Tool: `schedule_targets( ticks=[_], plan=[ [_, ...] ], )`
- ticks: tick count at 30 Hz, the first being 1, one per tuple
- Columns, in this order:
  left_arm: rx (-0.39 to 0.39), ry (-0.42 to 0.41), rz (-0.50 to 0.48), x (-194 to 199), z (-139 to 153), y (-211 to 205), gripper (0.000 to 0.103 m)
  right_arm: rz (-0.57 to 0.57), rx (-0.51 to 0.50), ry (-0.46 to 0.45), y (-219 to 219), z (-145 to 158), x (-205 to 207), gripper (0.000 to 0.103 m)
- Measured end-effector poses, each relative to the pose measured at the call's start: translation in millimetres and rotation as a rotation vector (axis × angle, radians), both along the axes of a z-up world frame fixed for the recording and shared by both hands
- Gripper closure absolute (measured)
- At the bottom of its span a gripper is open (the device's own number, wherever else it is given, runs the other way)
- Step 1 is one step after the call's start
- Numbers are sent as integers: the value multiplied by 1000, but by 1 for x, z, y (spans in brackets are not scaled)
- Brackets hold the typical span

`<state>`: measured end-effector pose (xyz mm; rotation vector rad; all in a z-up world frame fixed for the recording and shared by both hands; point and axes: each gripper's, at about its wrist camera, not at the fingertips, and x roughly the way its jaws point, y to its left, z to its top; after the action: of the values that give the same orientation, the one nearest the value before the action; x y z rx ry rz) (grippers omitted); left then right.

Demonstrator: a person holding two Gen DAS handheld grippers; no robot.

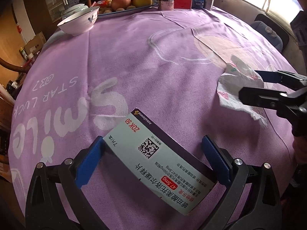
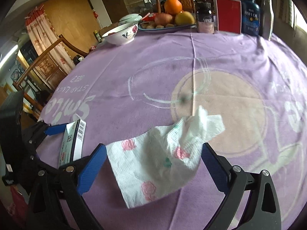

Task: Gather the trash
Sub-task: 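Grasp the white medicine box with the left tool while the right tool grasps the tissue, then carry the medicine box and tissue to the wastebasket and release both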

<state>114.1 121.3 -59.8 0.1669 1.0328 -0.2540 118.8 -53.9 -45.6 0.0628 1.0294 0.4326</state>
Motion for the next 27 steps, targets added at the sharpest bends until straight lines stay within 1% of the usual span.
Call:
schedule_targets(
  ticks=[1, 2, 3, 4, 5, 6, 8, 13, 15, 17, 20, 23, 25, 26, 27],
  plan=[
    [2, -1, 1, 0, 0, 0, 7, -2, -8, 1, 1, -2, 1, 6],
    [2, -1, 3, 0, 0, 0, 7, -4, -20, 4, 2, -4, 3, 10],
    [1, -2, 5, 0, 0, -1, 7, -1, -18, 1, 2, -3, 3, 16],
    [1, -2, 6, 0, 0, -1, 7, -2, -26, -10, 2, -3, 2, 38],
    [1, -2, 6, 0, 0, -1, 7, -11, -51, -25, 1, -2, 1, 78],
    [1, -2, 7, 0, 0, -1, 7, -16, -48, -26, -2, -2, 0, 95],
    [1, -2, 6, 1, 0, -1, 7, -38, 23, -31, -14, 2, -6, 97],
    [1, -1, 6, 1, 0, -1, 7, -101, 103, -114, -44, 26, -31, 97],
    [-1, 1, 8, 2, 0, 0, 7, -119, 114, -143, -55, 35, -41, 97],
    [2, 4, 10, 3, 0, 0, 7, -136, 116, -173, -66, 44, -52, 94],
    [6, 11, 17, 5, 0, 0, 7, -155, 118, -188, -82, 50, -65, 92],
    [7, 24, 56, 6, 0, 0, 7, -177, 126, -198, -96, 52, -75, 92],
    [14, 18, 87, 3, 1, -2, 7, -191, 132, -206, -105, 52, -79, 92],
    [19, 11, 92, 1, 2, -4, 8, -196, 136, -208, -109, 53, -82, 92],
    [25, -2, 98, -2, 3, -5, 13, -199, 139, -209, -112, 53, -84, 92]
  ],
)
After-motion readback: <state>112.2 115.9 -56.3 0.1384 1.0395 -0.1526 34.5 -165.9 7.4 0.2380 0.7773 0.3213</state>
